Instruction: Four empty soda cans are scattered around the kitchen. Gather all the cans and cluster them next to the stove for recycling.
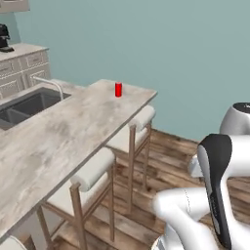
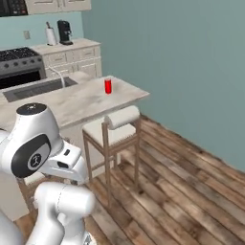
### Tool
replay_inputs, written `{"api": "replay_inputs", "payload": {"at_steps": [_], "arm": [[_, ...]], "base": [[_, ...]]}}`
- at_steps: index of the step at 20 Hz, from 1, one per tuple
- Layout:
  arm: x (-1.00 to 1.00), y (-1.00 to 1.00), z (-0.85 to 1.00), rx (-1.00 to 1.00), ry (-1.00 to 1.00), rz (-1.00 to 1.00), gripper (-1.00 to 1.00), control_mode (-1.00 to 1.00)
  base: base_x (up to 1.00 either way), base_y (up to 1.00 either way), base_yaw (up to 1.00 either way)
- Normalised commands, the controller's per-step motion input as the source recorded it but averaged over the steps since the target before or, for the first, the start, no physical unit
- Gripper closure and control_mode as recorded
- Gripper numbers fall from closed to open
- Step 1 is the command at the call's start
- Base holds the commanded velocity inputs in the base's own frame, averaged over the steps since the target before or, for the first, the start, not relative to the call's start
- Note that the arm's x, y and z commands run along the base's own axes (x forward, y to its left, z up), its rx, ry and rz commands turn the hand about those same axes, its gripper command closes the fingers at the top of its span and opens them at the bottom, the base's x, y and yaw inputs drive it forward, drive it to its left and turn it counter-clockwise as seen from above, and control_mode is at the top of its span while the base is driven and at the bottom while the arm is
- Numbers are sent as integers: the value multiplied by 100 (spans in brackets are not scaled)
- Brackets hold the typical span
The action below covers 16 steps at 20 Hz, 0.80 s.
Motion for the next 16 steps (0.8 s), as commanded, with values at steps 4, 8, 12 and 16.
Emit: {"api": "replay_inputs", "payload": {"at_steps": [4,8,12,16], "arm": [[0,0,0,0,0,0,-100,100],[0,0,0,0,0,0,-100,100],[0,0,0,0,0,0,-100,100],[0,0,0,0,0,0,-100,100]], "base": [[98,-76,50],[90,-77,51],[87,-77,51],[85,-75,50]]}}
